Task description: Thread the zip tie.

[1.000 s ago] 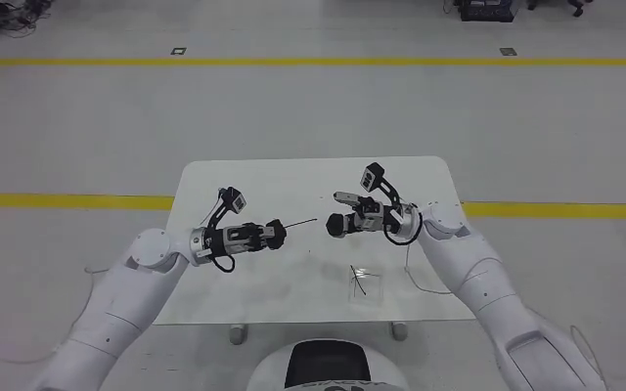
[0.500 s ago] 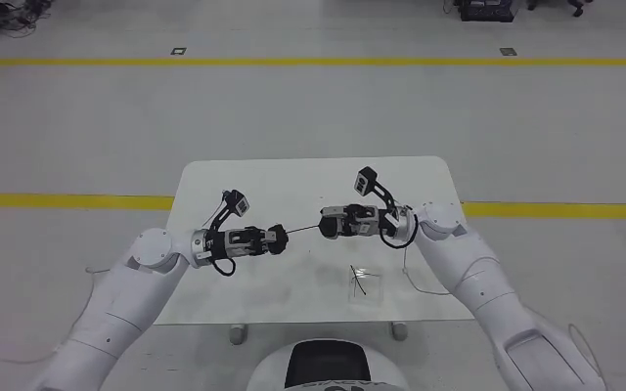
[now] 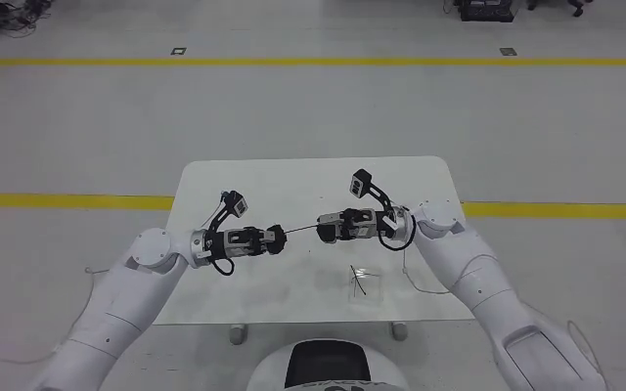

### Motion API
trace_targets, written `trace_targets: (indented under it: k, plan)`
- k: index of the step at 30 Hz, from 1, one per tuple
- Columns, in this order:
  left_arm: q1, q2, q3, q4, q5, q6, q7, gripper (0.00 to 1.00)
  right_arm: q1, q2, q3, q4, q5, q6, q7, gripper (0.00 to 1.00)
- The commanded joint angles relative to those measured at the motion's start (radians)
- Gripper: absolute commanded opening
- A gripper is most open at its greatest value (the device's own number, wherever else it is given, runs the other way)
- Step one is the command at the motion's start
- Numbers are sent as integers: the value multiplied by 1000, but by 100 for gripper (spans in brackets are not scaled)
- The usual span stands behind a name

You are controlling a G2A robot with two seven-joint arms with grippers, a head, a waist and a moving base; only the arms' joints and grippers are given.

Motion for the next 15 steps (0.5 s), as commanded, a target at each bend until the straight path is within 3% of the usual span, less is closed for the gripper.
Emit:
trace_targets:
  k: [1,9,15]
  plan:
    - [-1,-1,1,2,-10,-1,-5,0,1,-1,-3,2,0,1,-1,25]
    - [-8,-3,10,12,-5,0,-8,0,8,-3,-11,13,-2,2,0,17]
    - [-11,-3,13,17,0,2,-5,0,8,-4,-10,22,5,-2,-8,17]
